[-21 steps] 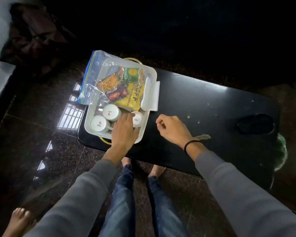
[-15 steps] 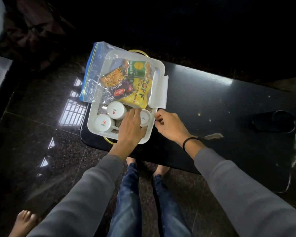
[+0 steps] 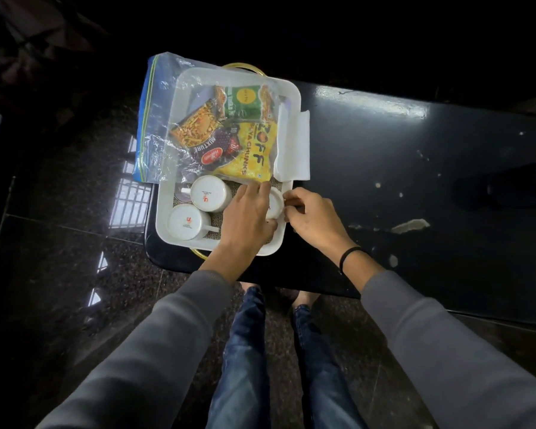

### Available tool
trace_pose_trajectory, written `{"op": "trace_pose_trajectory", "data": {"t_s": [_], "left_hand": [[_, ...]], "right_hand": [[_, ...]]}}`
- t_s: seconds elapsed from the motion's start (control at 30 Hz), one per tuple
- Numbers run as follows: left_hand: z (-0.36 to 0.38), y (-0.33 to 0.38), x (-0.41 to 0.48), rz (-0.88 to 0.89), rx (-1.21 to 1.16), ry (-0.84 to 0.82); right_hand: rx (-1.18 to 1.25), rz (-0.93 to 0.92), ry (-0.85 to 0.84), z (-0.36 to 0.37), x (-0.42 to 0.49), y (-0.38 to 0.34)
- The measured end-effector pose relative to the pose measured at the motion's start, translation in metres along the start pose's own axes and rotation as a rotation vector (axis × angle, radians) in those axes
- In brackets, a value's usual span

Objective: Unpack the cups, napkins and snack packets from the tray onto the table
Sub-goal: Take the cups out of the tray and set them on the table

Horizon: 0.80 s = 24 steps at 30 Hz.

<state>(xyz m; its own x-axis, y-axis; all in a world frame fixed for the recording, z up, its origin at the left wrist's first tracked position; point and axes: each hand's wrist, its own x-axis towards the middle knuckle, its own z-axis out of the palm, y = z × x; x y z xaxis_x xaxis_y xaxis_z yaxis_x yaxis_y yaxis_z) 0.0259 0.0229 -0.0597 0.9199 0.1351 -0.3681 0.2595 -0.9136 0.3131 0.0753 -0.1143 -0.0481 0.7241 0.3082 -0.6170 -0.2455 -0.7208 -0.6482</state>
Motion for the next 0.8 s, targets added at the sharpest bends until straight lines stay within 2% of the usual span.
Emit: {"op": "trace_pose_trajectory", "data": {"t_s": [0.2, 0.33, 0.4, 0.47, 0.6, 0.7, 0.8], "left_hand": [[-0.020, 0.018, -0.020, 0.060, -0.072, 0.132], [-0.031, 0.038, -0.025, 0.089, -0.237, 0.151], [-0.032, 0.045, -0.023, 0.031, -0.433, 0.070], [-0.030, 0.052, -0.018, -0.122, -0.615, -0.098], [0.001, 0.071, -0.009, -0.389, -1.020, -0.407], [0.027, 0.087, -0.008, -0.454, -1.229, -0.513], [0.048, 0.100, -0.011, -0.555, -1.265, -0.518]], "right_hand": [[0.115, -0.048, 0.091, -0.011, -0.017, 0.010], [0.261, -0.031, 0.039, -0.026, -0.031, 0.025], [0.466, 0.023, -0.010, -0.036, -0.037, 0.039], [0.658, 0.080, -0.044, -0.048, -0.041, 0.057], [0.866, 0.153, -0.055, -0.066, -0.051, 0.096], [0.847, 0.202, -0.007, -0.072, -0.058, 0.117], [0.655, 0.280, 0.023, -0.073, -0.063, 0.127]]}}
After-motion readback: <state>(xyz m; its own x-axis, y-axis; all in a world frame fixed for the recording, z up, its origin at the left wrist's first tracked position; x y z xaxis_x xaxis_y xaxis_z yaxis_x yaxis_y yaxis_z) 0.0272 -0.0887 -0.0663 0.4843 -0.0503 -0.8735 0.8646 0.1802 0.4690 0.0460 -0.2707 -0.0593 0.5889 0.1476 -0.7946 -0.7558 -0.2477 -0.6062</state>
